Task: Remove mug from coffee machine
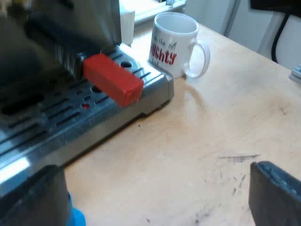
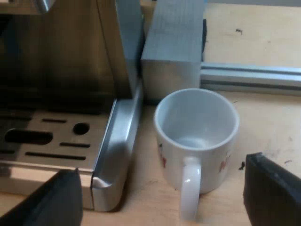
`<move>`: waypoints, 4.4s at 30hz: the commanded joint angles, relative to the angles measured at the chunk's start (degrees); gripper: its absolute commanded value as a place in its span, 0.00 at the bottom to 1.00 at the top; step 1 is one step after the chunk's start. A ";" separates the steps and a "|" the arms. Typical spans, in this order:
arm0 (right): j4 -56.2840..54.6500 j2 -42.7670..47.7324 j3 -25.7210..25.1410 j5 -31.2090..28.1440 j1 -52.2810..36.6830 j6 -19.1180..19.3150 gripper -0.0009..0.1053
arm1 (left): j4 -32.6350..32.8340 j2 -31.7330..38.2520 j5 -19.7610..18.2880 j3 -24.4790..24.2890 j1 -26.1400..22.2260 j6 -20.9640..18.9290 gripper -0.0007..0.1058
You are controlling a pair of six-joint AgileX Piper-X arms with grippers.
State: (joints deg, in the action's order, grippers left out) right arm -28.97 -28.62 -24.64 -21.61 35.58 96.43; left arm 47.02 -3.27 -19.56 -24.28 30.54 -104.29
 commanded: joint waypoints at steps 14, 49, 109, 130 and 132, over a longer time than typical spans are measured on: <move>-25.02 -3.24 -22.33 18.04 0.03 -1.24 0.69 | 2.77 -13.23 5.22 -10.18 0.13 -12.40 0.69; -36.85 -13.42 -30.91 25.29 -33.32 11.43 0.69 | 12.41 -20.43 11.00 -23.35 -27.60 1.96 0.81; -34.72 31.60 -8.93 25.30 -33.21 11.82 0.63 | 15.67 11.96 12.13 -8.20 -27.60 7.14 0.81; -33.31 31.60 -7.03 25.30 -33.21 11.60 0.63 | 8.60 11.96 9.93 -3.78 -27.60 6.20 0.81; -33.31 31.60 -7.03 25.30 -33.21 11.60 0.63 | 8.62 11.96 9.51 -3.79 -27.60 6.54 0.81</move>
State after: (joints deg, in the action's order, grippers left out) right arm -62.99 0.79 -31.69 3.43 2.53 107.46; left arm 57.64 0.62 -9.57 -28.03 3.08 -97.29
